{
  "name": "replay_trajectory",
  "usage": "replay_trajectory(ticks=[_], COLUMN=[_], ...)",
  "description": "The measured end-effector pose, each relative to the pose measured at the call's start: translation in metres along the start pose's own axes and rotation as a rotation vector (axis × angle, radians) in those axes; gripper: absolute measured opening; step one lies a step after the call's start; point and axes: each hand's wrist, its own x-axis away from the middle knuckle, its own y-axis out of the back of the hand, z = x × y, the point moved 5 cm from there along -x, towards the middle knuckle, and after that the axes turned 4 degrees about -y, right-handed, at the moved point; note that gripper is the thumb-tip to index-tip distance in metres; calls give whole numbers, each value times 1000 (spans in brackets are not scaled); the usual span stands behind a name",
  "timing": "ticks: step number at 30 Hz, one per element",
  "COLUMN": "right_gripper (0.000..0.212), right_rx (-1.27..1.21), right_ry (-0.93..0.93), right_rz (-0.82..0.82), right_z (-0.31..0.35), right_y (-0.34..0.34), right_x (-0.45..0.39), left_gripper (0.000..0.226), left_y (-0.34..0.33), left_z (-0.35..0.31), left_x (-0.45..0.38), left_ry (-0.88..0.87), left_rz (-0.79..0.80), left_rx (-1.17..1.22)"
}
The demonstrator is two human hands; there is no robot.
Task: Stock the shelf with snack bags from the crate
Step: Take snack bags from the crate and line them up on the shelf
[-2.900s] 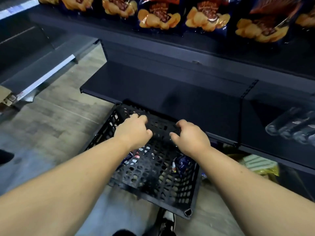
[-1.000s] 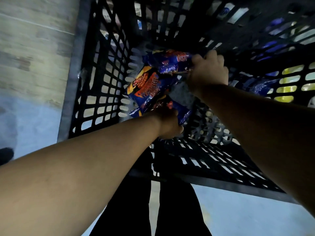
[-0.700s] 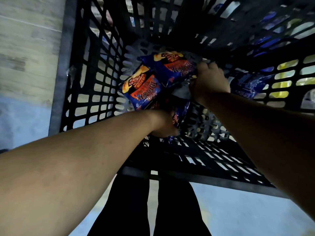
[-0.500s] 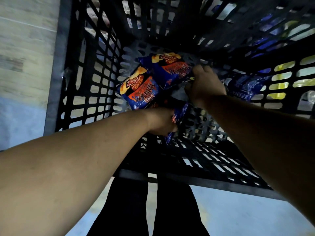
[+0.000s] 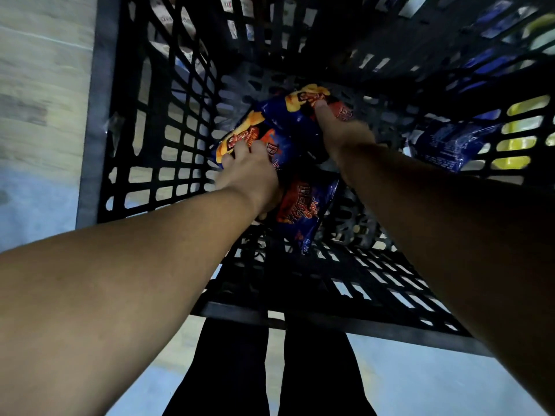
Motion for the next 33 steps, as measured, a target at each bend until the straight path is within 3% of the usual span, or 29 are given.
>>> replay_trajectory(ticks=[2, 5, 9, 11, 14, 17, 19, 20, 23, 27, 29, 33], right_gripper=[83, 33, 9, 22, 60, 54, 58, 58, 55, 54, 56, 66], right_rx=[-24, -210, -320, -283, -149, -142, -55, 9, 152, 290, 394, 536], right_ry=[7, 42, 48, 15, 56, 162, 224, 225, 308, 398, 416, 460], right_rz=[52, 100, 38, -21, -48, 1, -61, -102, -152, -160, -167, -189], right_z=[3, 6, -4, -9, -18, -24, -21, -20, -19, -15, -17, -22], right_y=[-2, 1, 19, 29, 41, 49, 59, 63, 68, 68, 65, 64], right_x=[-4, -5, -16, -19, -30, -32, -23, -20, -14, -3, 0, 5], left_gripper=[72, 90, 101, 90, 65, 33, 25, 33, 57, 74, 78, 67], left_y=[-3, -2, 1, 1, 2, 0, 2, 5, 17, 17, 10, -4], left_z=[3, 3, -1, 0, 0, -4, -6, -5, -15, -41, -50, -57], left_x=[-6, -12, -14, -19, -31, -39, -39, -42, -41, -39, -43, -46], left_ry=[3, -24, -15, 55, 176, 292, 307, 224, -213, -553, -621, -589], left_rz=[13, 3, 14, -11, -105, -157, -176, -209, -227, 52, 187, 329], left_rx=[29, 52, 130, 250, 536, 976, 1099, 961, 150, -380, -582, -775])
